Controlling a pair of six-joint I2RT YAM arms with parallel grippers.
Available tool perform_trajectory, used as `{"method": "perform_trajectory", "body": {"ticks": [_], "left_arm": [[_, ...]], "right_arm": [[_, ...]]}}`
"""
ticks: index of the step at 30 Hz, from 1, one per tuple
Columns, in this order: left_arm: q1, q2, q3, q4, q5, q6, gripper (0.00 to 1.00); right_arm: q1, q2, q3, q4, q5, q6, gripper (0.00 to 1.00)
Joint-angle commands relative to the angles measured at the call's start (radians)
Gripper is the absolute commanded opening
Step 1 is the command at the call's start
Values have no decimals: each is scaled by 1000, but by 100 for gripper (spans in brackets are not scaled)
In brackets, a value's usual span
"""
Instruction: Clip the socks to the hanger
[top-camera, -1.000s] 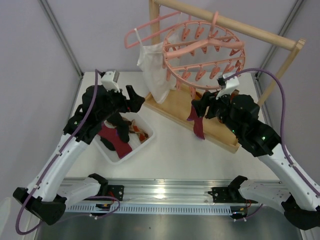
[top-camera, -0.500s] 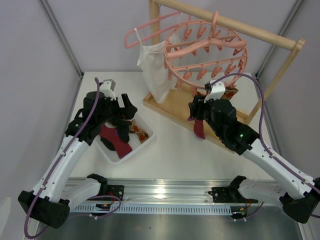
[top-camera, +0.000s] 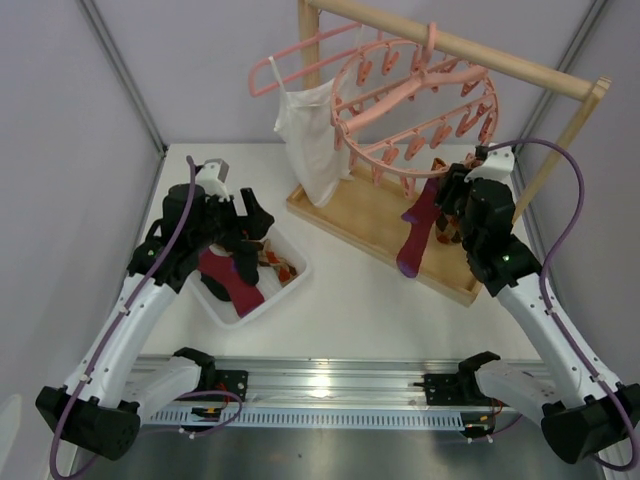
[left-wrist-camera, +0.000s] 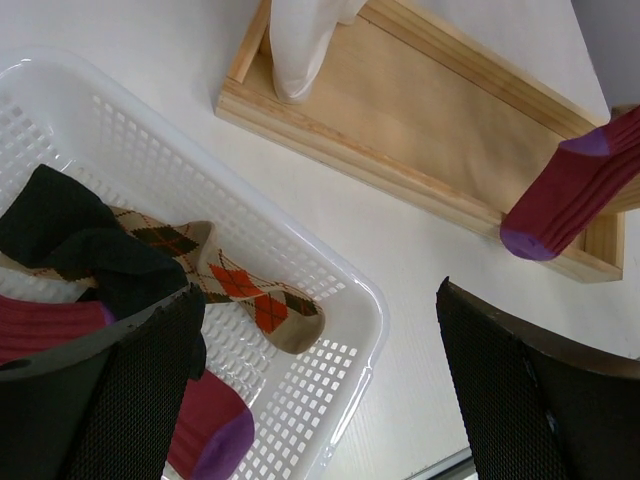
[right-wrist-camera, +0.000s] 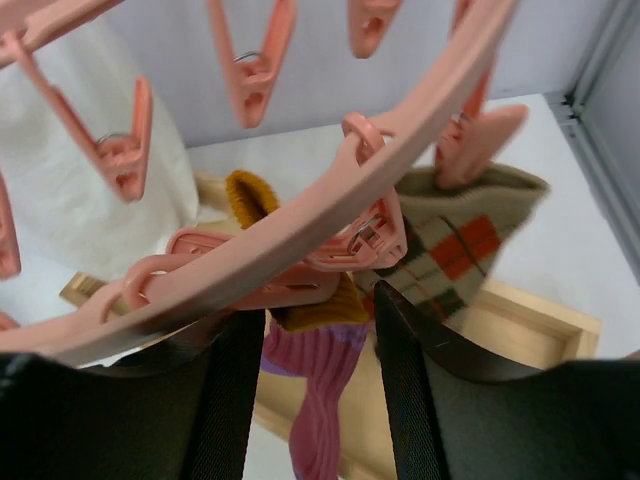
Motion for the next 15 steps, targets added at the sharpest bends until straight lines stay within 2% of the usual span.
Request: {"method": "perform_trajectory", "body": {"ticks": [1, 5, 7, 11, 15], "left_arm": [[11, 0, -12, 38, 29, 11, 100], [11, -3, -15, 64, 90, 16, 99], [11, -15, -33, 96, 167, 22, 100], [10, -75, -81, 246, 290, 13, 99], [-33, -102, -78, 361, 350, 1, 99]], "right_arm": [[-62, -29, 10, 74, -16, -3, 50], [-104, -29, 27, 69, -29, 0, 50], [-119, -31, 33, 69, -23, 2, 50], [-139, -25, 56, 59, -15, 25, 51], [-147, -29, 67, 48, -24, 34, 52]]}}
